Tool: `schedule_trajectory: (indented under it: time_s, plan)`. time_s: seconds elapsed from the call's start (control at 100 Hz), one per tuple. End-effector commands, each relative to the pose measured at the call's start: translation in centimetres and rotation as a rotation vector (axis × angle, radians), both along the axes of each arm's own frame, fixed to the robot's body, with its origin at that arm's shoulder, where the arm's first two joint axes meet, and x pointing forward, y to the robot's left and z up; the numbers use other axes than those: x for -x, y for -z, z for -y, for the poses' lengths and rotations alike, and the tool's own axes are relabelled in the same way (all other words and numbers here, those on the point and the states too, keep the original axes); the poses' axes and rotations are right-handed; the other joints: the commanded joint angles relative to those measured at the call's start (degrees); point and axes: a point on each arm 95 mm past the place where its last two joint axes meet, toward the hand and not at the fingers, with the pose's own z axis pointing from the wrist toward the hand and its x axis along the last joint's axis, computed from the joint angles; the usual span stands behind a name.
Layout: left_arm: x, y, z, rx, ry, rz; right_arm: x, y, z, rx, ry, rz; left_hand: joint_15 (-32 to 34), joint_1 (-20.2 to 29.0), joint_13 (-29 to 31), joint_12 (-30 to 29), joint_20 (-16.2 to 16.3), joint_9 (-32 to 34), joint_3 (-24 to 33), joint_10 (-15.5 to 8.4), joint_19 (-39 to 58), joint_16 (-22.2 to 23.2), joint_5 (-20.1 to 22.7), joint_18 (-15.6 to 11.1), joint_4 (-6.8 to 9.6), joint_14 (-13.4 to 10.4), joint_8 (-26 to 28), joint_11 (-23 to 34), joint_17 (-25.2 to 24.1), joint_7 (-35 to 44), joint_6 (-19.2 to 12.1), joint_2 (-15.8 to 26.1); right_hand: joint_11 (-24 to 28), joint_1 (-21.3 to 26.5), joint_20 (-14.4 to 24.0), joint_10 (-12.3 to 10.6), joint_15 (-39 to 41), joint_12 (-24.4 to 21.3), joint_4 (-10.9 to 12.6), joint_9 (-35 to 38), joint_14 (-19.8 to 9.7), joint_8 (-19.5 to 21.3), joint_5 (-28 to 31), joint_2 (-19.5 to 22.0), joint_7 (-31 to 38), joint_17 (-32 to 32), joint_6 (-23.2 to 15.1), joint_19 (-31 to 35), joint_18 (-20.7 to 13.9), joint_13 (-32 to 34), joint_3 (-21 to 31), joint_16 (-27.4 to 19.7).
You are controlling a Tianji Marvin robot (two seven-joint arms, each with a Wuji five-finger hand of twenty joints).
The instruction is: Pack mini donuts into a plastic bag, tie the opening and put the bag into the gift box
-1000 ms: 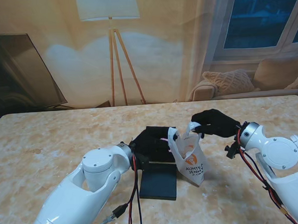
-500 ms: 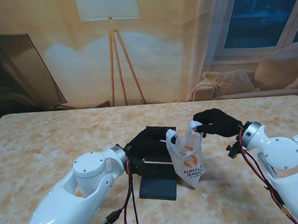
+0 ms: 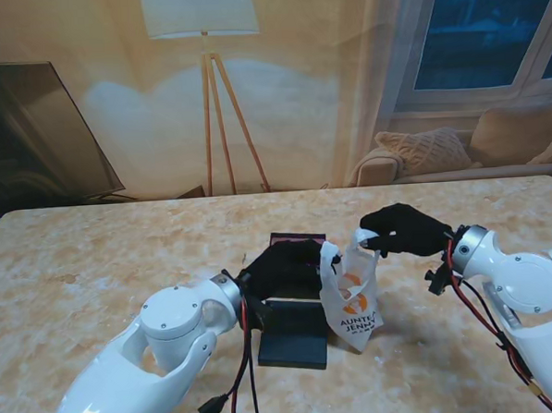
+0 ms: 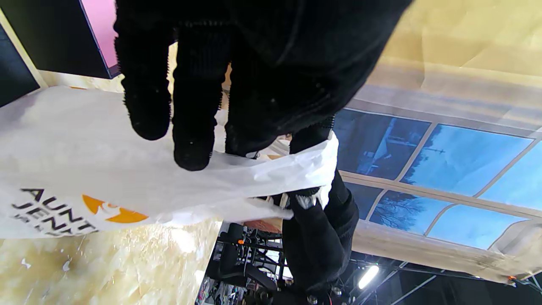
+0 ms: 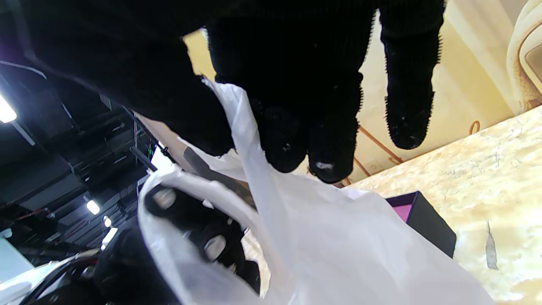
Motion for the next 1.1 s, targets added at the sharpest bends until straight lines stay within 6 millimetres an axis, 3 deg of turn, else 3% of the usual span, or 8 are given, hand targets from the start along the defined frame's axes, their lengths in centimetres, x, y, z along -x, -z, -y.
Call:
schedule_trajectory:
  time_s: [0.0,0.2,0.35,0.47,0.65,0.76,0.82,1.09]
  plan:
    - [0.0,-0.3,0.6,0.005,0.004,0.003,0.6,0.5,-0.2,0.02,-0.035,-0.021,1.99,1.15,1.84,-0.76,1.51,2.07,-1.27,0.29,1.7,-1.16,-1.72,0.38,0.71,0.24,-0.74,0.56,0.74,-0.95,-0.64,1.51,2.55,17.94,1.13,-6.06,2.16,1.4,4.76,1.31,-1.61,1.63,6.67,0.41,11.56,0.49,-23.15,1.43,0.23,1.17,16.98,2.14]
    - [-0.2,-0.3,0.8,-0.007,-0.023,0.018,1.0,0.5,-0.3,0.062,-0.084,-0.036,3.37,1.4,2.8,-1.12,1.66,2.65,-1.88,0.85,2.76,-2.52,-1.71,0.95,0.81,-0.08,-0.43,1.12,2.14,-0.46,-0.83,1.9,2.78,17.68,1.65,-6.27,2.83,1.8,4.79,1.62,-1.79,1.81,6.89,0.0,11.51,1.18,-23.11,1.54,-0.04,1.51,17.46,2.39]
    - [-0.3,-0.3,0.8,-0.018,-0.028,0.037,0.9,0.7,-0.8,0.062,-0.092,-0.04,5.66,1.32,4.87,-1.74,1.38,3.74,-1.86,1.39,4.6,-7.81,-1.59,1.84,0.95,-0.29,-0.12,2.27,4.91,0.08,-0.87,1.62,2.63,17.53,1.97,-6.24,2.89,1.86,4.76,1.56,-1.81,1.84,6.76,-0.09,11.35,1.55,-23.1,1.67,-0.16,1.52,17.51,2.34]
    - [-0.4,-0.3,0.8,-0.032,-0.037,0.058,0.6,0.8,-1.2,0.056,-0.094,-0.053,6.65,1.21,6.4,-0.97,1.48,3.98,-1.38,1.01,5.98,-8.57,-1.03,1.71,0.75,-0.89,0.12,2.16,6.45,0.7,-1.31,0.09,2.52,17.45,2.23,-6.14,2.99,1.85,4.79,1.5,-1.85,1.82,6.63,0.1,11.16,1.68,-23.1,1.75,-0.24,1.59,17.49,2.27]
    - [-0.8,-0.3,1.0,-0.068,-0.058,0.114,0.2,0.9,-1.9,0.044,-0.096,-0.067,4.65,0.37,6.69,6.56,0.82,3.32,1.05,-2.01,6.08,-3.66,1.42,0.36,-0.38,-0.99,1.05,-3.07,5.2,3.85,-2.74,-7.36,2.38,17.48,2.56,-5.87,3.07,1.72,4.84,1.45,-1.83,1.61,6.44,-0.13,10.67,1.94,-22.83,1.91,-0.35,1.67,17.68,2.13]
    - [-1.0,-0.3,1.1,-0.08,-0.068,0.136,0.0,1.0,-2.2,0.036,-0.097,-0.076,3.78,-1.3,7.17,10.0,0.69,2.29,4.28,-4.34,5.73,-2.03,2.9,-0.26,-1.27,-0.78,1.62,-0.57,4.69,5.73,-3.39,-11.98,2.43,17.47,2.72,-5.91,3.12,1.66,4.82,1.56,-1.79,1.45,6.43,-0.11,10.47,2.0,-22.73,1.93,-0.35,1.72,17.7,2.05]
    - [-1.0,-0.3,1.1,-0.085,-0.071,0.143,-0.1,1.0,-2.3,0.03,-0.1,-0.081,3.59,-2.32,7.35,11.32,0.73,1.63,6.04,-3.64,5.73,-1.21,3.27,-0.49,-1.82,-0.98,1.73,0.77,4.63,6.29,-3.53,-13.93,2.53,17.52,2.8,-5.95,3.2,1.67,4.82,1.6,-1.67,1.36,6.56,-0.21,10.41,1.97,-22.65,1.89,-0.24,1.64,17.75,2.07]
    - [-1.0,-0.3,1.4,-0.089,-0.074,0.155,-0.1,1.1,-2.6,0.033,-0.136,-0.105,6.14,-6.95,6.52,14.71,0.99,-1.13,12.68,-6.37,5.79,1.8,3.41,-1.9,-4.1,-3.48,1.84,6.48,4.32,7.06,-4.48,-21.58,2.8,17.55,3.09,-6.09,3.44,1.73,4.78,1.87,-1.85,1.33,6.96,-0.52,10.63,2.11,-22.82,1.82,-0.25,1.89,18.04,2.13]
